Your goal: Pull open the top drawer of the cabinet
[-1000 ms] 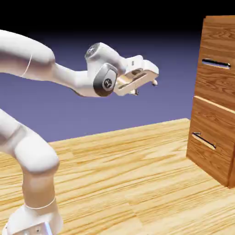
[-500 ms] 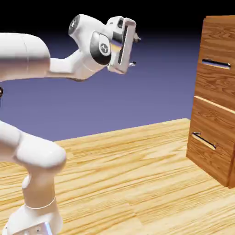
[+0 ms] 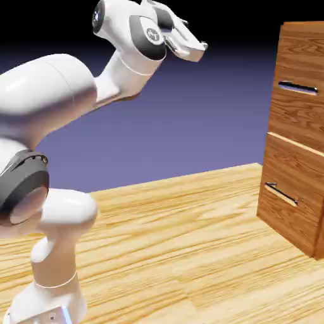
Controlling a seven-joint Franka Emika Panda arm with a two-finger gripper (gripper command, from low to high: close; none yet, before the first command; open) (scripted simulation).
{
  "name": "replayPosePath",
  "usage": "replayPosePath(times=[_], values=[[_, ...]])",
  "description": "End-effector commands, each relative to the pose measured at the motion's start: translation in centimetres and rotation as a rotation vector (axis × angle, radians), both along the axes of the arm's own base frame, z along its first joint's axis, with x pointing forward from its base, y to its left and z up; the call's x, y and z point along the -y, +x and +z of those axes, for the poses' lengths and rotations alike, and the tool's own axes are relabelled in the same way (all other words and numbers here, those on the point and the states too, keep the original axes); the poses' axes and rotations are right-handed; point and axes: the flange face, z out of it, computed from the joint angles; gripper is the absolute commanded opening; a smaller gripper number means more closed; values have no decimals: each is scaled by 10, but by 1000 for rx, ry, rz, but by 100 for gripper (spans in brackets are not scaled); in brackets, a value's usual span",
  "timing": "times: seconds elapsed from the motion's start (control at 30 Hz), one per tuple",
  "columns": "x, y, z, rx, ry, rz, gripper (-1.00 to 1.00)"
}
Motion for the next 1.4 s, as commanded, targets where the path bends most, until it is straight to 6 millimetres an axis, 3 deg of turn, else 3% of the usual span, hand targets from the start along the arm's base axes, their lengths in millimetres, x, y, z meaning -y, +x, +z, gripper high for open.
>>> replayPosePath(times=[0.0,0.37,0.7,1.0,1.27,1.37], values=[[4,3,2,26,-46,2,0],[48,61,3,250,-543,-32,0],[63,146,-34,345,-1015,-94,0],[41,233,-98,355,-1478,-115,0],[-11,303,-177,338,-1929,-81,0],[-13,313,-180,337,-1943,-79,0]])
